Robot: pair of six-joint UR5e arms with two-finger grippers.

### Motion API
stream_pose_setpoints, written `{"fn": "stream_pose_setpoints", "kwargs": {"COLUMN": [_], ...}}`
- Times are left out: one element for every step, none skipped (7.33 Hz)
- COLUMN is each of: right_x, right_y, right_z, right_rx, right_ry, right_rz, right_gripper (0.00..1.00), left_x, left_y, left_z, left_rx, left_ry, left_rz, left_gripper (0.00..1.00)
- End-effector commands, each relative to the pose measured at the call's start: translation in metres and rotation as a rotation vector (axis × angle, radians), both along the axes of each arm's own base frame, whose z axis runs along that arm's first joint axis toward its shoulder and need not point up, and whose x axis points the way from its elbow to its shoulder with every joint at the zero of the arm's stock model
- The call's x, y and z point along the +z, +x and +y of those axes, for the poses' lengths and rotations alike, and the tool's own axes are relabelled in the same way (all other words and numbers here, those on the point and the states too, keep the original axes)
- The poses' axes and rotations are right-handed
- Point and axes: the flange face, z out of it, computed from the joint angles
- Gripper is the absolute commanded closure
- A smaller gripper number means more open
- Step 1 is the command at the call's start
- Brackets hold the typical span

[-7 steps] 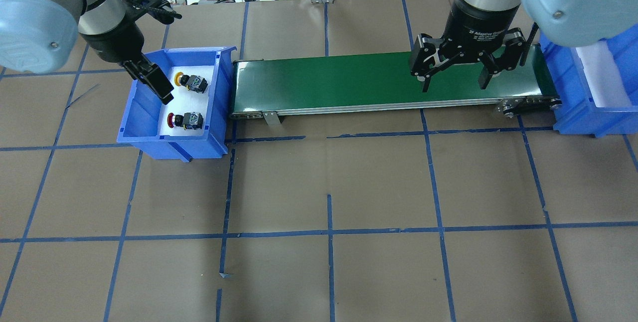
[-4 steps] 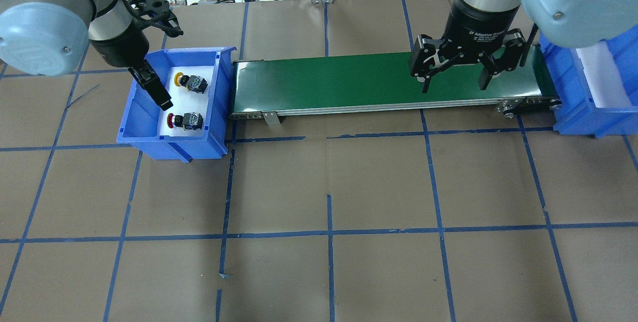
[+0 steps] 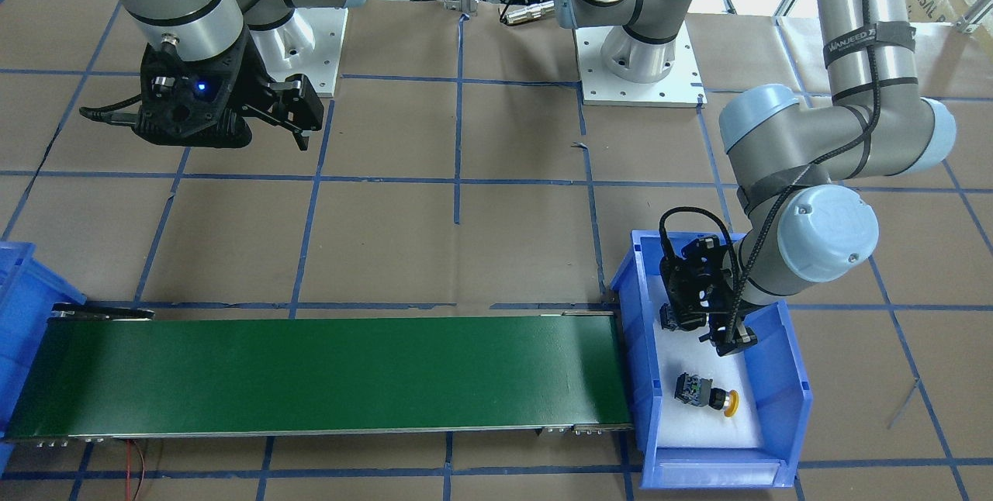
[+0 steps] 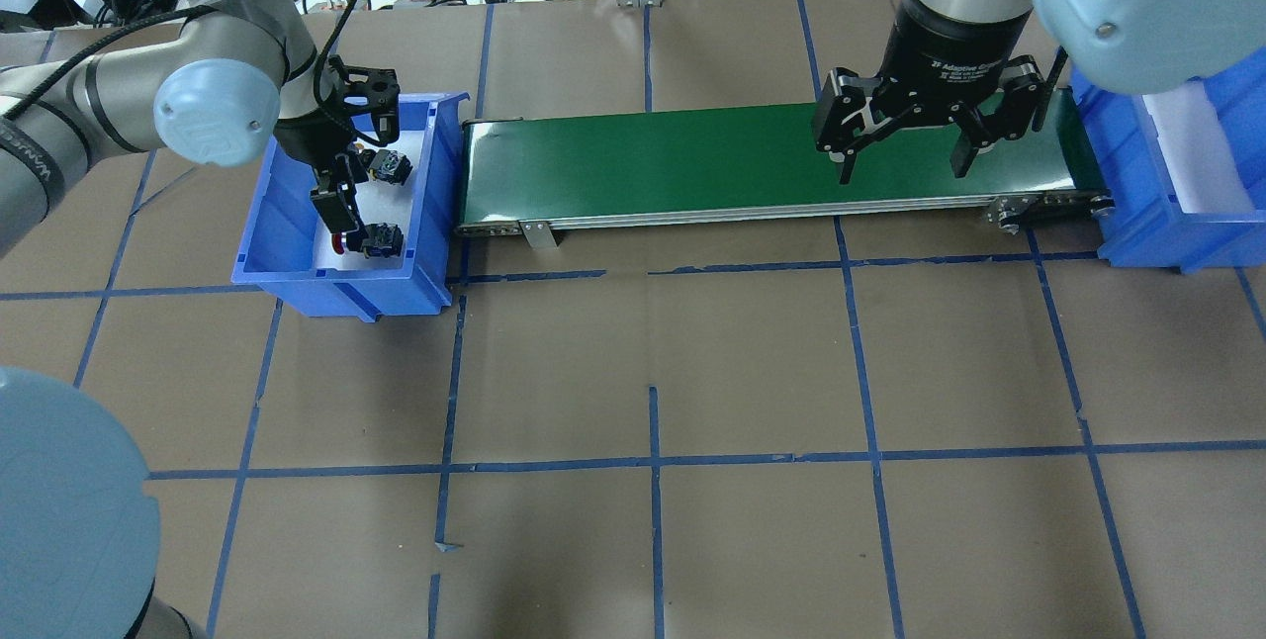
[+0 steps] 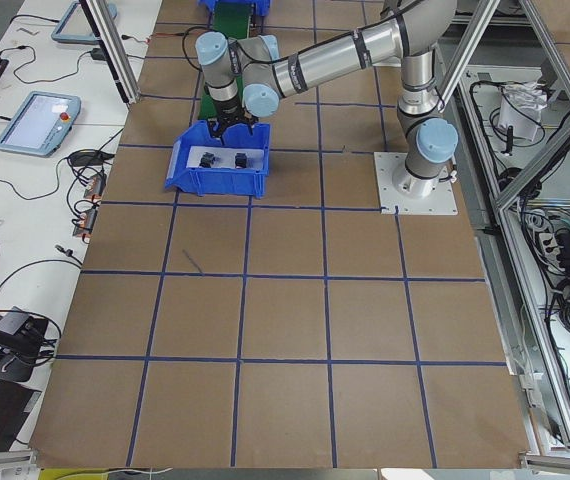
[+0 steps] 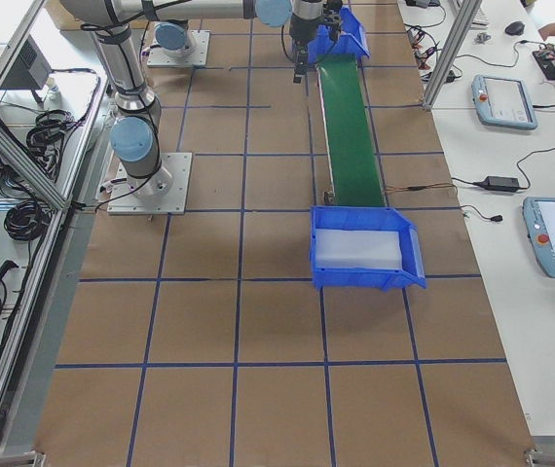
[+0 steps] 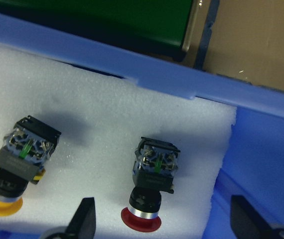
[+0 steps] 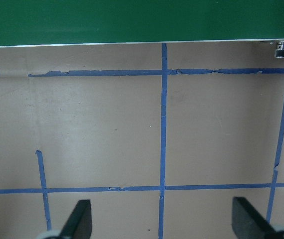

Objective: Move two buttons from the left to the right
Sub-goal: 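Grasp the red-capped button with the left gripper and lift it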

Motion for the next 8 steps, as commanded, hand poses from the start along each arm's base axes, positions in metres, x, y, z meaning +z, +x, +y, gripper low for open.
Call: {"fn": "stream_pose_setpoints", "kwargs": {"right_x": [0.0,0.0,0.0,0.0,0.0,0.0,0.001,-0.001], "right_y": [-0.001,-0.001,-0.001,-0.001,-0.001,-0.001,-0.001,-0.001], "right_z": [0.0,0.0,0.0,0.0,0.0,0.0,0.0,-0.001], "right_rx": [-0.001,-0.001,-0.001,-0.001,-0.001,-0.001,-0.001,0.001], "right_ry": [-0.001,-0.001,-0.001,-0.001,-0.001,-0.001,-0.002,0.001], "right_rz": [0.003,0.002,0.003,0.005,0.006,0.005,0.003,0.008], "right_gripper": [0.0,0.0,0.0,0.0,0.0,0.0,0.0,0.0], "left_x": [-0.037,-0.044,-0.051,-0.052,-0.053,-0.053,-0.051,-0.045], "left_y": [-0.001,0.0,0.0,0.0,0.0,0.0,-0.001,0.0], "left_z": [-0.001,0.003,0.006,0.007,0.006,0.005,0.005,0.0], "left_rx": [-0.039,-0.053,-0.052,-0.047,-0.054,-0.051,-0.05,-0.048], "left_ry": [0.035,0.047,0.054,0.055,0.051,0.049,0.048,0.033], "left_rz": [0.01,0.014,0.017,0.016,0.018,0.016,0.014,0.011], "left_gripper": [0.03,0.03,0.01,0.01,0.23,0.52,0.72,0.85]}}
